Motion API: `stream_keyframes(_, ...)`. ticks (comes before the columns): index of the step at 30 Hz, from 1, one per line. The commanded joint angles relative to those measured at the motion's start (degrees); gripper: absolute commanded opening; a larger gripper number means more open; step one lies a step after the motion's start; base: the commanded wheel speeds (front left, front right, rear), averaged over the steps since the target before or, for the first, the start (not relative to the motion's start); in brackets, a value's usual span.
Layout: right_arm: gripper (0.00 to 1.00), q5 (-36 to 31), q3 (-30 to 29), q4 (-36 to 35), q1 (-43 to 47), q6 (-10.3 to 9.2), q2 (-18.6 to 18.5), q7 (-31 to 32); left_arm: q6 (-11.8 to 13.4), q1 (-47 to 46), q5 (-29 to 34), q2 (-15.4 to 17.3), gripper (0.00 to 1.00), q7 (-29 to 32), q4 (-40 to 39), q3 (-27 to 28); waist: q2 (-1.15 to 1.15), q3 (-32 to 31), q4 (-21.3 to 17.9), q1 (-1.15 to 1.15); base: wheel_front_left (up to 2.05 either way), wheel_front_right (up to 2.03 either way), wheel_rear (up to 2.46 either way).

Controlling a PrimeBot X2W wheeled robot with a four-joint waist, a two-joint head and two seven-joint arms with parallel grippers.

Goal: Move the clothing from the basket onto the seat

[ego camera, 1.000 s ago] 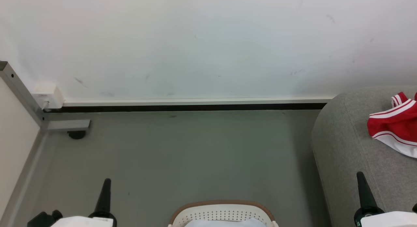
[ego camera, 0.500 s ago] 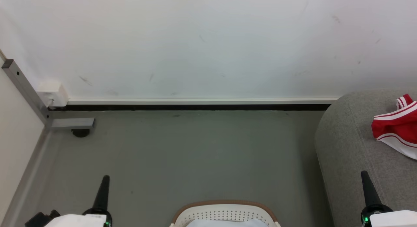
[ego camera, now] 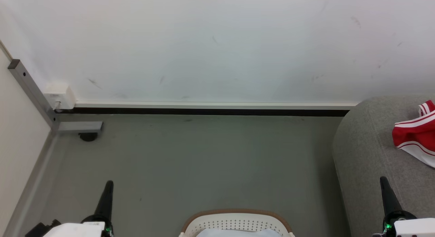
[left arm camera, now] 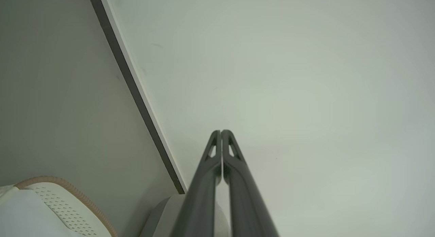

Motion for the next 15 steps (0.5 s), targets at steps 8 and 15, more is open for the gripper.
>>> stream_keyframes(8,0.00,3.95,-1.16,-0.64,-1.02,-0.09,-0.14,1.30,-0.41,-1.06,-4.33,0.50,0.00,1.28,-0.37,0.61,0.00,0.00,0.54,0.00,0.00,0.00,0.00)
stream_keyframes(15,0.00,6.65,-1.78,-0.65,-1.09,-0.10,-0.04,2.17,-0.55,-1.25,-7.47,0.52,0.00,2.04,-0.34,0.83,0.00,0.01,0.98,0.00,0.00,0.00,0.00)
